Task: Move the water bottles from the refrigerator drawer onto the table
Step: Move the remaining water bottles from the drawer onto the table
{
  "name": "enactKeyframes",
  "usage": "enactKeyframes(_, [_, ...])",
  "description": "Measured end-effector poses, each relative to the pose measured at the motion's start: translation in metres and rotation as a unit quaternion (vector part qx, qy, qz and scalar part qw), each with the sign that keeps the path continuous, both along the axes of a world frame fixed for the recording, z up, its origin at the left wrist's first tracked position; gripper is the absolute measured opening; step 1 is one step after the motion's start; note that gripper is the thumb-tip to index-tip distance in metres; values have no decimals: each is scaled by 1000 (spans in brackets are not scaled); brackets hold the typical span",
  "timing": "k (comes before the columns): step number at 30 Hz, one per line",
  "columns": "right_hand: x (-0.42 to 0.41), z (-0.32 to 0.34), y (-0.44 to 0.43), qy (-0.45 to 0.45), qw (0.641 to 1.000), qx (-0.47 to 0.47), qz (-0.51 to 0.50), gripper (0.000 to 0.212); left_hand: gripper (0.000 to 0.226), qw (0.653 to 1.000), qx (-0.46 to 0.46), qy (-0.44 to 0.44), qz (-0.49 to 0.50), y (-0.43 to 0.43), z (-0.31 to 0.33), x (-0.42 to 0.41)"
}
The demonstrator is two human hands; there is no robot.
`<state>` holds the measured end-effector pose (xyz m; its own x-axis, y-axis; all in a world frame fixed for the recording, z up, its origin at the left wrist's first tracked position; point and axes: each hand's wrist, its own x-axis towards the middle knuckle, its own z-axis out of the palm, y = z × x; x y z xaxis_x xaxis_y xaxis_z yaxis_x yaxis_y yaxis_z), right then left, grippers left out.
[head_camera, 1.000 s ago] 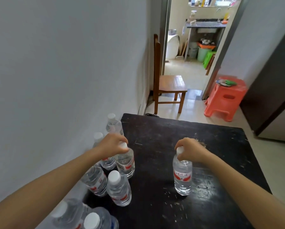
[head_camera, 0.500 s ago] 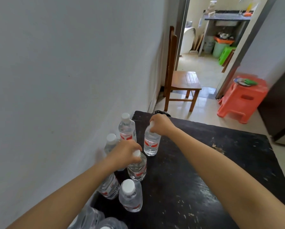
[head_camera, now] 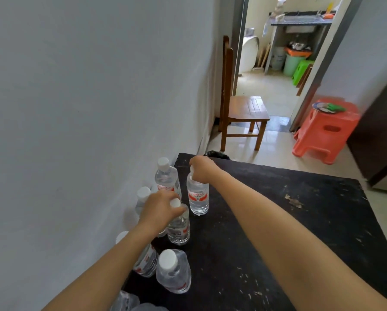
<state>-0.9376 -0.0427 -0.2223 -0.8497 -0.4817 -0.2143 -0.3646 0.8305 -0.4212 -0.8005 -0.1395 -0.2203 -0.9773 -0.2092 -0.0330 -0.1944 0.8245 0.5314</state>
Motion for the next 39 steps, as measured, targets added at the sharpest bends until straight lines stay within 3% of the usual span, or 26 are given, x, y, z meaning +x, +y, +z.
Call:
enactKeyframes(4, [1, -4, 7, -9, 999, -24, -29, 40, 30, 1000, -5, -12, 10, 4, 2, 1])
enactKeyframes(12, [27, -7, 30, -57, 977, -172, -108, 84, 26, 1000, -16, -6, 25, 4, -3, 8])
enactKeyframes(15, [39, -6, 51, -18, 970, -178, -164, 78, 25, 999, -30, -18, 18, 5, -2, 7])
enactKeyframes(20, [61, 9, 94, 18, 972, -144, -185, 65, 39, 990, -137, -35, -1, 3, 15, 8])
enactKeyframes(24, [75, 34, 122, 37, 976, -124, -177, 59, 54, 994, -112, 15, 4, 7, 44, 10])
enactKeyframes(31, [106, 90, 131, 131, 968, -153, -149, 33, 43, 981, -117, 157, 5, 13, 97, 37])
enactKeyframes(39, [139, 112, 143, 217, 969, -104, -51, 36, 37, 969, -107, 220, 33, 23, 119, 88])
